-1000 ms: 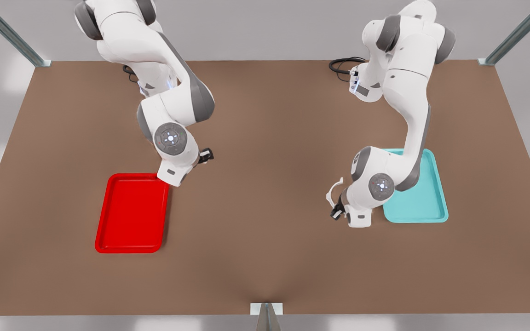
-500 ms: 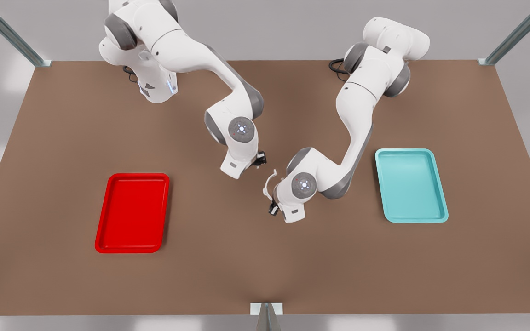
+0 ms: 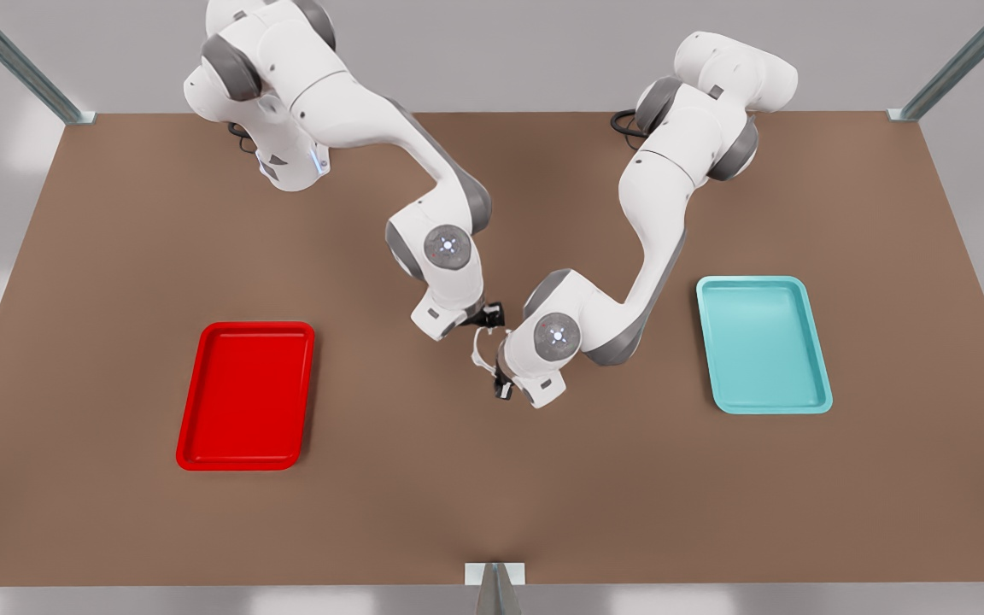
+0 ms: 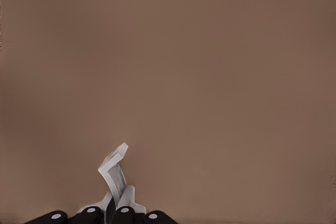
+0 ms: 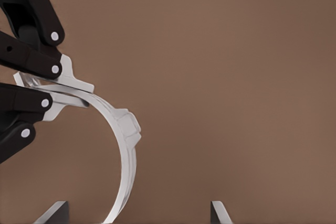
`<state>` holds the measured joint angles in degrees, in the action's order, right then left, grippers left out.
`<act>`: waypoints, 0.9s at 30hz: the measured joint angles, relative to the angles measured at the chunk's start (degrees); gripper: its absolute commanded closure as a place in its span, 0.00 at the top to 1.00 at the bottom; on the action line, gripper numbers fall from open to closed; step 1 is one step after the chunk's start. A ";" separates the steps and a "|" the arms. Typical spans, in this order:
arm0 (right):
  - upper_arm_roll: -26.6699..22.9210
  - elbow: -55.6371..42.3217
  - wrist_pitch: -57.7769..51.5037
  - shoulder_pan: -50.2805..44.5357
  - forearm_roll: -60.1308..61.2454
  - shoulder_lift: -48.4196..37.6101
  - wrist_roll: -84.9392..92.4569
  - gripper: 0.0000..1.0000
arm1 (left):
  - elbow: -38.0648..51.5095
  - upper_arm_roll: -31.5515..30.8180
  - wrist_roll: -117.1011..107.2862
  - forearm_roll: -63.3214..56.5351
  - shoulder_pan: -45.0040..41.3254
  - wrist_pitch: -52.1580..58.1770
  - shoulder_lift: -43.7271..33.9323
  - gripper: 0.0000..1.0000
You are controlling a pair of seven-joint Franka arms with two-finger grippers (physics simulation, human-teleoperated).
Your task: Take the drainage pipe clamp from the left arm, pass it to the right arm, and place it in the plate on the right side
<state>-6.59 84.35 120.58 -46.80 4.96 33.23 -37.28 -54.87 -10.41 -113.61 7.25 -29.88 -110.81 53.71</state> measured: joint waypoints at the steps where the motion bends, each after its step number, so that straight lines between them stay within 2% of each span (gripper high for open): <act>1: 0.00 -0.05 0.28 0.00 -0.02 0.12 -0.44 1.00 | 0.00 -0.02 -0.69 0.00 0.00 -0.05 0.00 0.21; 11: 0.01 -0.46 1.81 0.11 -0.20 2.09 -3.64 1.00 | 0.00 -0.06 -5.93 0.04 0.09 0.04 -0.17 0.21; 13: 0.00 -0.47 1.94 0.12 -0.20 2.26 -4.08 0.89 | 0.00 -0.07 -6.69 0.03 0.09 0.07 -0.17 0.21; 16: 0.00 -0.38 2.08 0.12 -0.15 2.34 -4.65 0.58 | 0.00 -0.05 -7.68 0.03 0.08 0.10 -0.18 0.21; 18: 0.00 -0.35 2.17 0.14 -0.01 2.35 -4.90 0.40 | 0.00 -0.04 -8.25 0.03 0.08 0.09 -0.18 0.21; 20: 0.00 -0.38 2.23 0.24 0.02 2.35 -5.13 0.31 | 0.00 -0.09 -8.76 0.05 0.08 0.03 -0.18 0.21; 21: 0.00 -0.41 2.25 0.28 0.03 2.35 -5.24 0.22 | 0.00 -0.16 -8.99 0.06 0.07 0.00 -0.20 0.21; 22: 0.00 -0.44 2.28 0.34 0.06 2.35 -5.34 0.21 | 0.00 -0.21 -9.20 0.07 0.07 -0.04 -0.24 0.21; 23: 0.00 -0.45 2.31 0.37 0.09 2.35 -5.43 0.21 | 0.00 -0.35 -9.40 0.06 0.10 -0.08 -0.30 0.34; 24: 0.00 -0.50 2.32 0.43 0.09 2.35 -5.52 0.21 | 0.00 -0.59 -9.60 0.01 0.09 -0.14 -0.32 0.53; 25: 0.00 -0.53 2.34 0.45 0.09 2.31 -5.62 0.21 | -0.01 -0.71 -9.79 -0.05 0.08 -0.21 -0.37 0.57; 26: 0.00 -0.54 2.35 0.48 0.11 2.28 -5.71 0.21 | 0.00 -0.75 -9.98 -0.10 0.10 -0.26 -0.40 1.00; 27: -0.01 -0.55 2.35 0.50 0.12 2.26 -5.80 0.21 | 0.03 -0.76 -10.15 -0.15 0.12 -0.29 -0.44 1.00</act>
<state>-6.59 83.80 122.93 -46.30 5.09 35.50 -43.08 -54.84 -11.16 -123.76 7.11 -29.76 -111.09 53.27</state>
